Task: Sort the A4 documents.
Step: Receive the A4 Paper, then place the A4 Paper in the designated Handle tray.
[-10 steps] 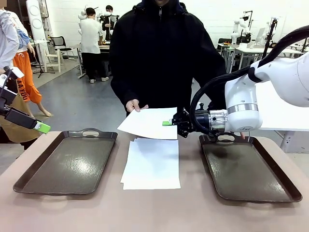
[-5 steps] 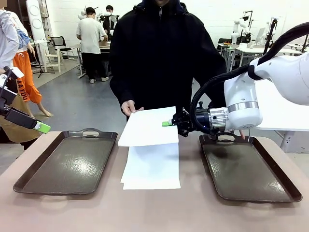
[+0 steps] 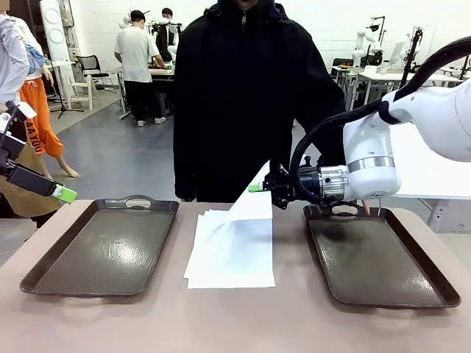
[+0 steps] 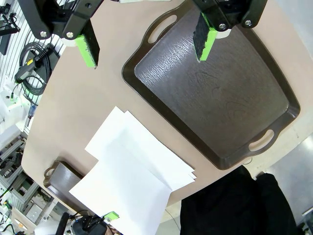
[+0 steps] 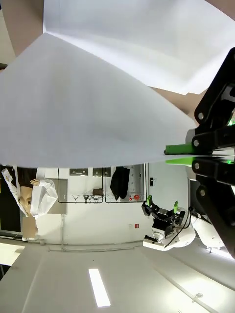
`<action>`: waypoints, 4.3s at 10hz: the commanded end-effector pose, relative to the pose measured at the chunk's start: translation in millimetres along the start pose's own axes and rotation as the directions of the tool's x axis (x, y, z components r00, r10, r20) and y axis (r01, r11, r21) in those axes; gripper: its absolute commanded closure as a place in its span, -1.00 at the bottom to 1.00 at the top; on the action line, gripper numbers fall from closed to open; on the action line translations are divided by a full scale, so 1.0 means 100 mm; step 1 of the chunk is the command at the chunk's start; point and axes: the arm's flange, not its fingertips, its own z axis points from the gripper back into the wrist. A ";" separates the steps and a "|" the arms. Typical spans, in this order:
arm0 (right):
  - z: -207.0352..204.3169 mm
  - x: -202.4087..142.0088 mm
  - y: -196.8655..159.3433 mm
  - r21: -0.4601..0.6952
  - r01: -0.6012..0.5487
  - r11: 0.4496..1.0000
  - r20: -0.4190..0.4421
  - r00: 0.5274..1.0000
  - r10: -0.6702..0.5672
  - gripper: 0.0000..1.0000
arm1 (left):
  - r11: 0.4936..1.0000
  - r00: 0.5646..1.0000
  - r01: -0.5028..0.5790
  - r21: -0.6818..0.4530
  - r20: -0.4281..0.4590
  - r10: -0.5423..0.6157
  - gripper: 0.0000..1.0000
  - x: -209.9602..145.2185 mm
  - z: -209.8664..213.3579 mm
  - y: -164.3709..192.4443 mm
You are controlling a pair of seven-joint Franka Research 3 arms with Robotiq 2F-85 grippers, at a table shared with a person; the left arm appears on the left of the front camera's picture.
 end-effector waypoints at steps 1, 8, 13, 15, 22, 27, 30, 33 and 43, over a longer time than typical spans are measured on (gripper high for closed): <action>-0.02 0.00 0.00 0.018 0.014 1.000 0.014 1.000 -0.014 1.00 | 1.000 1.000 0.017 -0.018 0.014 -0.017 -1.00 -0.01 0.00 0.03; -0.02 0.00 0.00 0.018 0.014 1.000 0.014 1.000 -0.014 1.00 | 1.000 1.000 0.017 -0.018 0.014 -0.017 -1.00 -0.01 0.00 0.03; 0.65 -0.20 0.23 -0.029 -0.132 0.991 -0.020 0.991 0.131 0.98 | 1.000 1.000 0.017 -0.018 0.014 -0.017 -1.00 -0.01 0.00 0.03; 1.10 -0.32 0.24 -0.064 -0.163 0.985 -0.016 0.987 0.162 0.98 | 1.000 1.000 0.017 -0.018 0.014 -0.017 -1.00 -0.01 0.00 0.03; 2.26 -0.34 -0.26 -0.108 -0.291 0.951 -0.194 0.944 0.266 0.98 | 1.000 1.000 0.017 -0.018 0.014 -0.017 -1.00 -0.01 0.00 0.03; 2.57 -0.33 -0.59 -0.294 -0.232 0.927 -0.294 0.945 0.143 0.98 | 1.000 1.000 0.017 -0.018 0.014 -0.017 -1.00 -0.01 0.00 0.03; 2.78 -0.41 -0.70 -0.410 -0.148 0.900 -0.164 0.983 0.087 0.98 | 1.000 1.000 0.017 -0.018 0.014 -0.017 -1.00 -0.01 0.00 0.03; 2.89 -0.41 -0.75 -0.498 -0.112 0.860 -0.096 0.993 0.073 0.98 | 1.000 1.000 0.017 -0.018 0.014 -0.017 -1.00 -0.01 0.00 0.03; 3.00 -0.39 -0.83 -0.572 -0.062 0.818 -0.040 0.998 0.047 0.98 | 1.000 1.000 0.017 -0.018 0.014 -0.017 -1.00 -0.01 0.00 0.03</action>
